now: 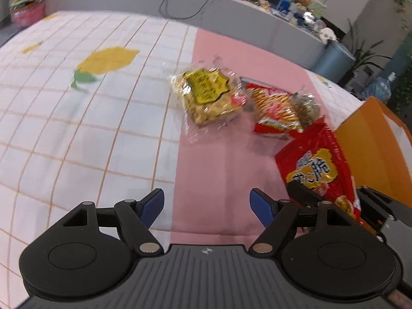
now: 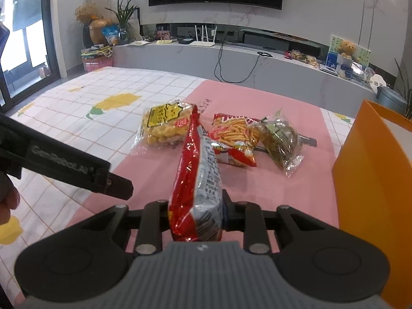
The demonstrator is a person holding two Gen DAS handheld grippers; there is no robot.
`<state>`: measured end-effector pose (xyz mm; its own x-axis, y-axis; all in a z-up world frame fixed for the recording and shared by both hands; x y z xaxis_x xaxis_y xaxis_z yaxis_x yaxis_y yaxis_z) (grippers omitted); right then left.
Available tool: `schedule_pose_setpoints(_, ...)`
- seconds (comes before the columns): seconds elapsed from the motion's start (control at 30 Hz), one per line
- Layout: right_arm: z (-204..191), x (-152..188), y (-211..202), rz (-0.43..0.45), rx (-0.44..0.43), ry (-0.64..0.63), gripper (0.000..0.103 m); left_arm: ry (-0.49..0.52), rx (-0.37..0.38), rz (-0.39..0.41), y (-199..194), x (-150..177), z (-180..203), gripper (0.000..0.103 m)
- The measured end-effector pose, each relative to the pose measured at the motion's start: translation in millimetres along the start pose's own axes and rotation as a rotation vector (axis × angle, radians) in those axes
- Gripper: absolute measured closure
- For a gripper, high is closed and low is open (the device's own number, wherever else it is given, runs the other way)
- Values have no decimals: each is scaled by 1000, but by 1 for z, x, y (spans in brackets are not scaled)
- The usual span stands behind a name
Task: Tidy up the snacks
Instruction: 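Grasp the yellow bread bag with the left tool while the right holds the chip bag up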
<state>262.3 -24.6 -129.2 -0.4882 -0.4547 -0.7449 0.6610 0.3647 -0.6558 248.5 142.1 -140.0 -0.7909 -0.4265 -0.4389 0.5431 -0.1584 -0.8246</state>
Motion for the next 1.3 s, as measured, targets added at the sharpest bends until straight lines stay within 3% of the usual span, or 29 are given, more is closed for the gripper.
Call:
schedule_pose_setpoints(0.17,11,5,-6,-5,-18,49,79,-62,10,-4,-8,-24,4,14)
schedule_pose_setpoints(0.3,17,7,-14,8,-22,67,79,-37,-53,31,-1,-49,21,14)
schedule_pose_setpoints(0.53,25,8,-15,3,-42,112,79,-107,-162,83,27,-95,43,14)
schedule_pose_setpoints(0.67,25,9,-16,4,-61,108,79,-91,-218,59,53,-109,48,13)
schedule_pose_setpoints(0.77,31,15,-12,-31,-79,183,79,-112,-245,7,79,-111,46,9)
schedule_pose_setpoints(0.87,34,17,-10,-38,-78,192,79,-101,-278,33,94,-111,45,1)
schedule_pose_setpoints(1.03,35,20,-10,-47,-55,172,79,-59,-362,34,116,-107,43,0)
schedule_pose_setpoints(1.2,33,21,-8,-52,-58,166,79,-41,-319,110,111,-102,41,0)
schedule_pose_setpoints(1.3,34,22,-6,-56,-56,162,79,-24,-308,130,104,-97,39,10)
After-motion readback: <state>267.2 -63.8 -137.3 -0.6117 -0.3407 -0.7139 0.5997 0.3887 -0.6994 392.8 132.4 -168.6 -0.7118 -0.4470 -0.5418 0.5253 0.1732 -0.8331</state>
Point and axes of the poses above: each gripper's, at about its wrist camera, not at the fingertips, and y roughly the way its jaws point, z to its right, x to its underside, the point moved 6 cm from there along y, roughly the way its jaws point, and after that the axes turned 11 degrees about -y, right-handed, at the moved point
